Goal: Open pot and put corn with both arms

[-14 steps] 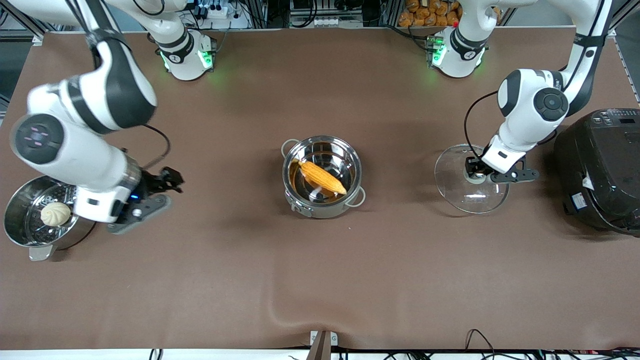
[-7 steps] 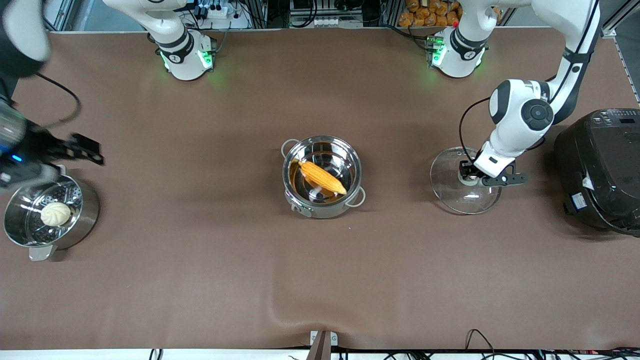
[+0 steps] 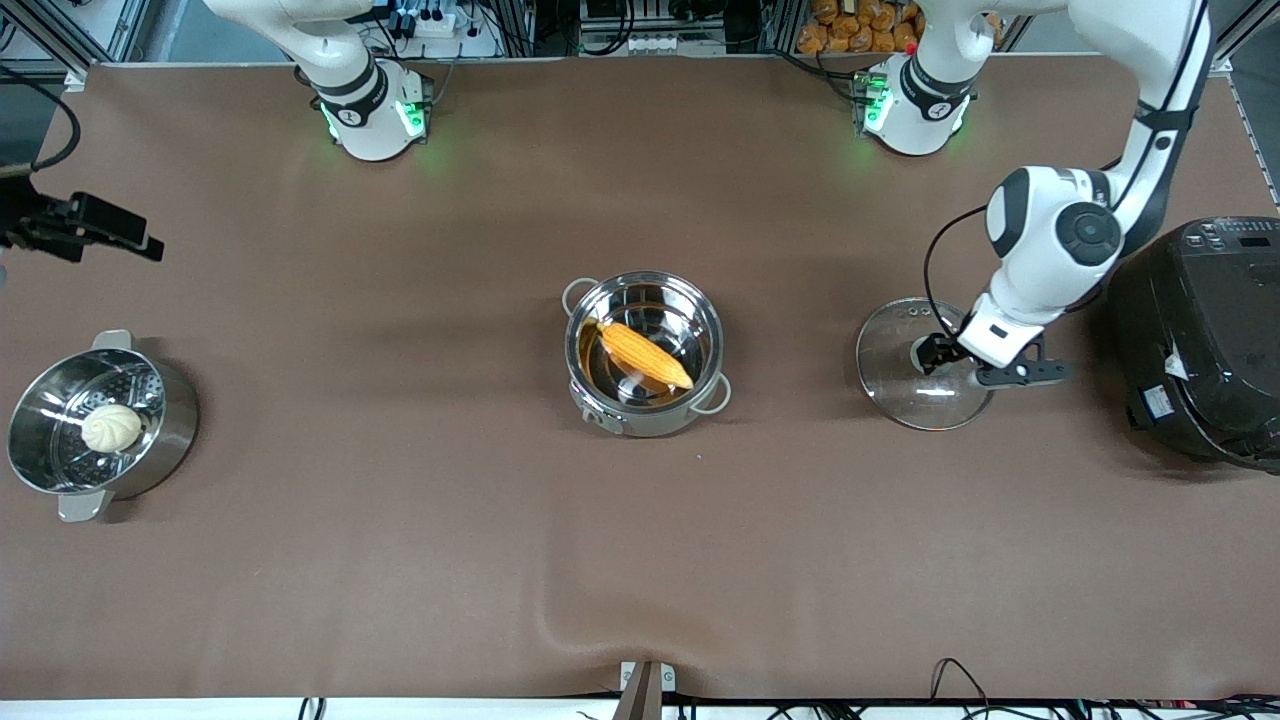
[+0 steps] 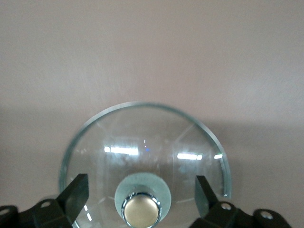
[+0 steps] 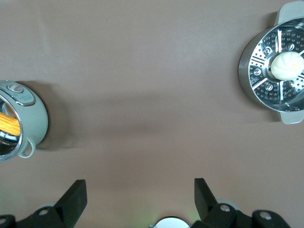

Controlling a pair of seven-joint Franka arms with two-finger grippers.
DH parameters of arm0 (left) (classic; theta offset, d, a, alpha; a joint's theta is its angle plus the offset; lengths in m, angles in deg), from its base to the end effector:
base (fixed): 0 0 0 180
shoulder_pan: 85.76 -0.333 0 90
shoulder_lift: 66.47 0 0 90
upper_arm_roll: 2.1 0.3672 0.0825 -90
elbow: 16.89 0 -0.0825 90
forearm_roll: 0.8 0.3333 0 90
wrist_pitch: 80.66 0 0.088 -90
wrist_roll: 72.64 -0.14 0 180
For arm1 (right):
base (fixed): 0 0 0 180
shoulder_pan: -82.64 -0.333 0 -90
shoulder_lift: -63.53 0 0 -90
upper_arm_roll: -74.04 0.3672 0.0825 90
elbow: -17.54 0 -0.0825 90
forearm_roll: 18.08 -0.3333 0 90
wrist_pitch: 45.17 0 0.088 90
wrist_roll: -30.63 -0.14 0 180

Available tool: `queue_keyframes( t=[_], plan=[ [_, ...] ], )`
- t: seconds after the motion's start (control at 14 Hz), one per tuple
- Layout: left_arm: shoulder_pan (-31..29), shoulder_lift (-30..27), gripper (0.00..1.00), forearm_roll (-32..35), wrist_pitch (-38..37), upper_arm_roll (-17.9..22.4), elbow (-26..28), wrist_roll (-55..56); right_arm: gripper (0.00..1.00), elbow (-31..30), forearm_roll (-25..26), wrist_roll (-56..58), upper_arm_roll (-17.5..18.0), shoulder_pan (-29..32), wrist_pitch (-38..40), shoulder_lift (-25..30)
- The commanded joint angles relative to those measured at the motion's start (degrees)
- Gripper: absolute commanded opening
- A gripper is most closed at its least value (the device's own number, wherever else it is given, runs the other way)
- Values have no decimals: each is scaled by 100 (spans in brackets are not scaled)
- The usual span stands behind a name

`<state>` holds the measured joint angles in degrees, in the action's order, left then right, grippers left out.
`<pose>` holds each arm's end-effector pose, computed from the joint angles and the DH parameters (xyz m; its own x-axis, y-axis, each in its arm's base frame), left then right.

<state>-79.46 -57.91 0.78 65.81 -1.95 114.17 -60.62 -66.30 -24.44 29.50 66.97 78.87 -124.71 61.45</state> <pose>0.5161 -0.0555 0.3549 0.9895 0.0801 0.1202 0.0798 -0.9968 0.0069 0.4943 -0.0100 0.6551 0.9921 -0.0571 -0.1119 -0.0688 -0.9922 -0.1039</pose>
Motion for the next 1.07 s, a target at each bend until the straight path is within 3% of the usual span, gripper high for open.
queue_keyframes(
  t=[0.0,0.14,0.21,0.5,1.0],
  plan=[
    [-16,-407,100,-44,-1867,-42,-1331,-50,100,-203,142,-186,239,130,-53,269],
    [-7,-364,100,-53,-3329,-60,-2623,-33,100,-203,547,-108,600,333,-62,270],
    [2,-381,100,-53,-3701,-69,-3038,-24,100,-195,574,-64,601,369,-62,261],
    [-7,-600,100,-97,-4843,-69,-4139,-33,100,-195,592,587,382,369,-238,270],
    [-51,-882,100,-150,-5348,10,-4308,-85,100,-177,513,1071,311,404,-264,270]
  ],
)
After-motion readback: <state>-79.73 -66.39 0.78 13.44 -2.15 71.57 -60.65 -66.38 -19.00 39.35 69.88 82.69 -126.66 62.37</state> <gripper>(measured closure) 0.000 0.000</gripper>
